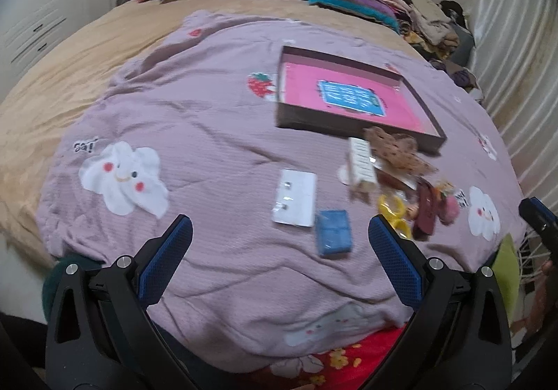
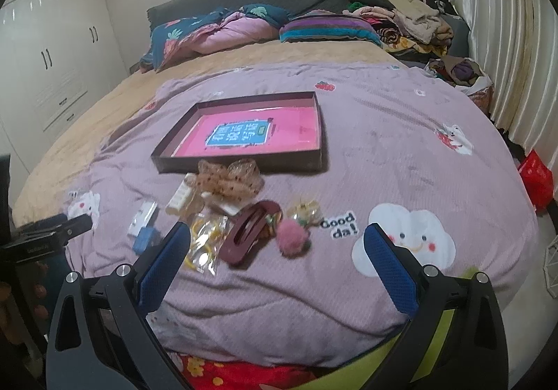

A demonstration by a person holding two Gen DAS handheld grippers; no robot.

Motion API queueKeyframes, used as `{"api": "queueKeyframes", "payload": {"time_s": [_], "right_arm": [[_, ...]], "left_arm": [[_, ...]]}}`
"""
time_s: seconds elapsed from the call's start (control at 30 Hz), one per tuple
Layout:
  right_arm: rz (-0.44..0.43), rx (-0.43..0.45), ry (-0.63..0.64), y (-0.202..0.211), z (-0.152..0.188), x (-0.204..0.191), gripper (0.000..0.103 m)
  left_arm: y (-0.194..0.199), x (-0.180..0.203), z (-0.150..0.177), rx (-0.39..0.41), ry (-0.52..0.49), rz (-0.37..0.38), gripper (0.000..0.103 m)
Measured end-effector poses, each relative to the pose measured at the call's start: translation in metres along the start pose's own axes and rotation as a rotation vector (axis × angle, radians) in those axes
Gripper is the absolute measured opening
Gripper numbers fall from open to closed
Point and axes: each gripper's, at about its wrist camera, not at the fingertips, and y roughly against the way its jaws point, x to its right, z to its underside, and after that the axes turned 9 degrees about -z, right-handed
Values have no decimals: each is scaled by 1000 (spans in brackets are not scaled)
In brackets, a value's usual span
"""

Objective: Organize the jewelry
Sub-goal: 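Grasp the white earring card with the left tool while the right tool grasps the lace bow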

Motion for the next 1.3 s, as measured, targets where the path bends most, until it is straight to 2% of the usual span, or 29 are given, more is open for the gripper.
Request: {"api": "queueKeyframes", "payload": {"time_s": [0.13,0.2,0.33,0.4,0.53,0.7,0.77,0.9,1.03,1.07,1.1,1.17,1.2,1.3], "right_arm": [[-8,-16,-9,-13,-9,12,99],[-14,-33,-20,-23,-13,17,99],[-24,-62,-17,-41,-18,22,99],[-43,-95,1,-54,-18,21,99],[-60,-139,20,-76,-18,19,99],[-81,-184,44,-106,-23,13,99],[-106,-192,59,-120,-27,7,99],[-127,-228,57,-146,-35,4,99],[-152,-271,59,-174,-37,0,98],[-156,-273,62,-179,-37,-1,91],[-167,-282,56,-185,-37,-2,75],[-209,-297,32,-195,-37,-3,59],[-223,-293,30,-198,-38,-4,47],[-264,-285,35,-199,-37,-8,24]], "left_arm": [[-12,-16,-5,-23,21,41,95],[-19,-17,-7,-33,3,38,95],[-40,-11,-12,-79,-30,58,95],[-53,-4,-13,-101,-49,106,95],[-79,11,-17,-130,-89,106,93],[-111,22,-20,-198,-83,130,76],[-118,25,-20,-214,-84,116,69],[-125,29,-18,-214,-100,110,56],[-128,30,-20,-202,-113,92,33],[-129,30,-20,-200,-118,94,33],[-129,28,-21,-204,-119,101,32],[-128,26,-23,-201,-117,112,32],[-127,25,-24,-198,-118,114,32],[-121,24,-26,-187,-120,114,32]]}}
